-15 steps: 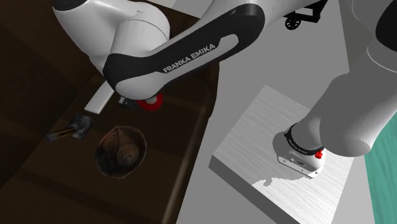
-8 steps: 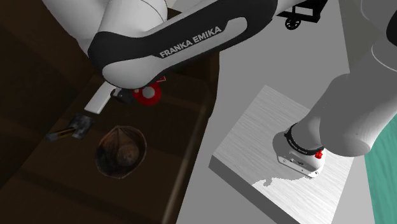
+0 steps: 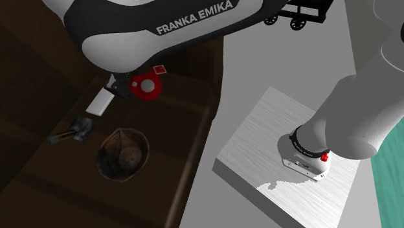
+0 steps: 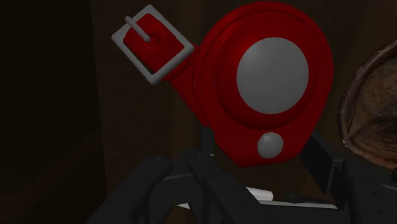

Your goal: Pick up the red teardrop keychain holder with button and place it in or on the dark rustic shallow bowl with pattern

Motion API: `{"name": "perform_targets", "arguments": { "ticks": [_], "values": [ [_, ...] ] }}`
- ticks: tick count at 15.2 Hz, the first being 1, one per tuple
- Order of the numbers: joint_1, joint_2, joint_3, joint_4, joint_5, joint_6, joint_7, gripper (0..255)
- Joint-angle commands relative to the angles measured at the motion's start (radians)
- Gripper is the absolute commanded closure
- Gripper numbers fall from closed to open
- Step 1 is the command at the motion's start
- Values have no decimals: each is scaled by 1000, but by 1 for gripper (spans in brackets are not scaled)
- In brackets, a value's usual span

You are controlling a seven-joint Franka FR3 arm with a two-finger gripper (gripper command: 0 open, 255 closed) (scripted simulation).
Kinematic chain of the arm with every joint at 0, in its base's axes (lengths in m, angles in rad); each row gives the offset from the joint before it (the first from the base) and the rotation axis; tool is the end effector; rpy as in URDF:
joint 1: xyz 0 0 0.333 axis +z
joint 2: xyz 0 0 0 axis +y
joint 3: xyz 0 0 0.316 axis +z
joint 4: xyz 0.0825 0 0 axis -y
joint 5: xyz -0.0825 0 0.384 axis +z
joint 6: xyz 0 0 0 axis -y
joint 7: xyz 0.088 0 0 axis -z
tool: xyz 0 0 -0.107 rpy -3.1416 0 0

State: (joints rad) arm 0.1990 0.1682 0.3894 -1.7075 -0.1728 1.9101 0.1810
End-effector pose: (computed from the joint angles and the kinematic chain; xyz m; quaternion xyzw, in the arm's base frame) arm 0.5260 0.3199 0.4978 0.9728 0.2250 0.0412 0.0377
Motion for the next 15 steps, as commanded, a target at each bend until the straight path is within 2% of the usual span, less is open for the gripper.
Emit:
{"name": "perform_targets", "arguments": {
  "ticks": [1,9,15],
  "values": [
    [14,10,8,27,-6,-20,20,255],
    [163,170,60,240,-86,-114,207,255],
    [311,342,73,494,-160,-223,321,255]
  ]
}}
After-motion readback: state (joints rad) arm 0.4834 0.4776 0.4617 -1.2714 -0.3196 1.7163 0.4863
